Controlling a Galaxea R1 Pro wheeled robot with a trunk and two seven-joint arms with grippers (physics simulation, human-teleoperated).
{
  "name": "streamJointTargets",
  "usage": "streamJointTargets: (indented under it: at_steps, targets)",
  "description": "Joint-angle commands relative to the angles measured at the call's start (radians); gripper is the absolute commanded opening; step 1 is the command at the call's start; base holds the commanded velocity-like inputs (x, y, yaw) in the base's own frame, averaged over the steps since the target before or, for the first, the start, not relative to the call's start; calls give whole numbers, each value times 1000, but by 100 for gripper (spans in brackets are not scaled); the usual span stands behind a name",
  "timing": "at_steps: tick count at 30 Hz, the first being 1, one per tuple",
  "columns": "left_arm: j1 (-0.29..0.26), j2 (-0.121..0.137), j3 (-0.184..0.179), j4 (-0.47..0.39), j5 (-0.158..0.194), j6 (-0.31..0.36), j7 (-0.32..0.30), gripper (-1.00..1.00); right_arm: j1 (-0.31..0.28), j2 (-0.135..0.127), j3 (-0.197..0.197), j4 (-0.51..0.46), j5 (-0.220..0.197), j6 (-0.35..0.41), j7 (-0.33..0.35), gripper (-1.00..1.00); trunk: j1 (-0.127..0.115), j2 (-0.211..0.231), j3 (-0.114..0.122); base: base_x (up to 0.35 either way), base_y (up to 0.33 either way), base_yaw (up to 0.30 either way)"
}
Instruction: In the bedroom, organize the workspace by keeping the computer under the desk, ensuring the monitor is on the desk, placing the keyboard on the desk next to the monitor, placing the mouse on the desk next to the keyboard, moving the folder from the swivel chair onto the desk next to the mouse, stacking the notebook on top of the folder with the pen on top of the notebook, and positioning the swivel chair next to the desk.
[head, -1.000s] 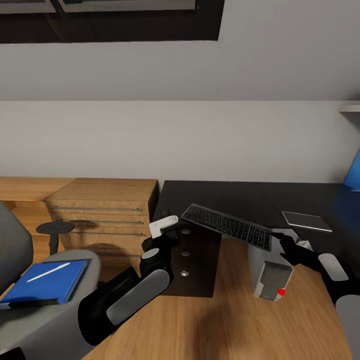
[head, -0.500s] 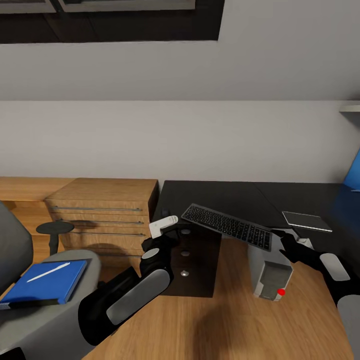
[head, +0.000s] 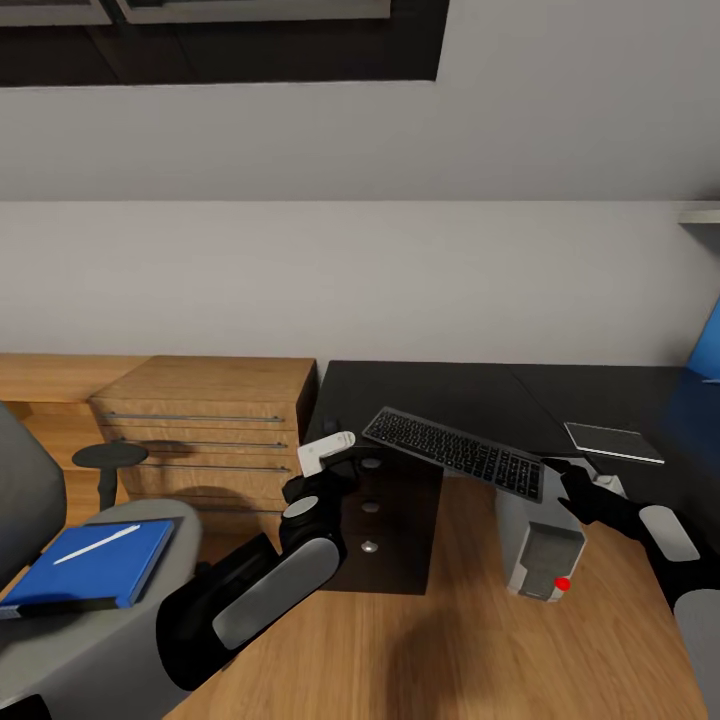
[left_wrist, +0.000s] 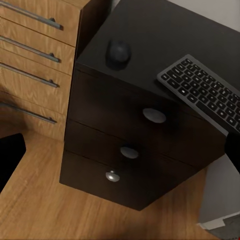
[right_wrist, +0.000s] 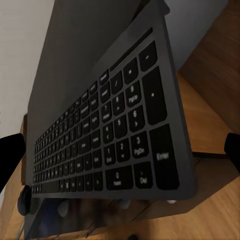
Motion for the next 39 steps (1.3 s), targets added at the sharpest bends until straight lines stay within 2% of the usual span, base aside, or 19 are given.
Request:
streamJointTargets:
  at_steps: [1, 6, 16, 22, 33, 39]
  targets:
    - [-1, 1, -1, -1, 2, 11, 6, 100, -1, 0, -4, 0, 3, 6, 4, 100, 0, -1, -1, 0, 0, 0]
    - [-1, 2, 1, 0, 0, 9, 9, 100, -1, 0, -4, 1, 3, 6, 4, 100, 0, -1, -1, 0, 0, 0]
    - [-1, 2, 2, 0, 1, 9, 9, 100, -1, -1, -3, 1, 4, 5, 3, 100, 38, -71, -33, 0, 0, 0]
    - [-1, 1, 0, 0, 2, 9, 9, 100, -1, -3, -5, 4, 5, -1, 5, 100, 38, -71, -33, 0, 0, 0]
    - [-2, 1, 0, 0, 2, 9, 9, 100, -1, -4, -40, 6, 5, 0, 3, 100, 80, -148, -68, 0, 0, 0]
    - [-1, -1, 0, 0, 3, 9, 9, 100, -1, -6, -47, 6, 5, 3, 3, 100, 80, -148, -68, 0, 0, 0]
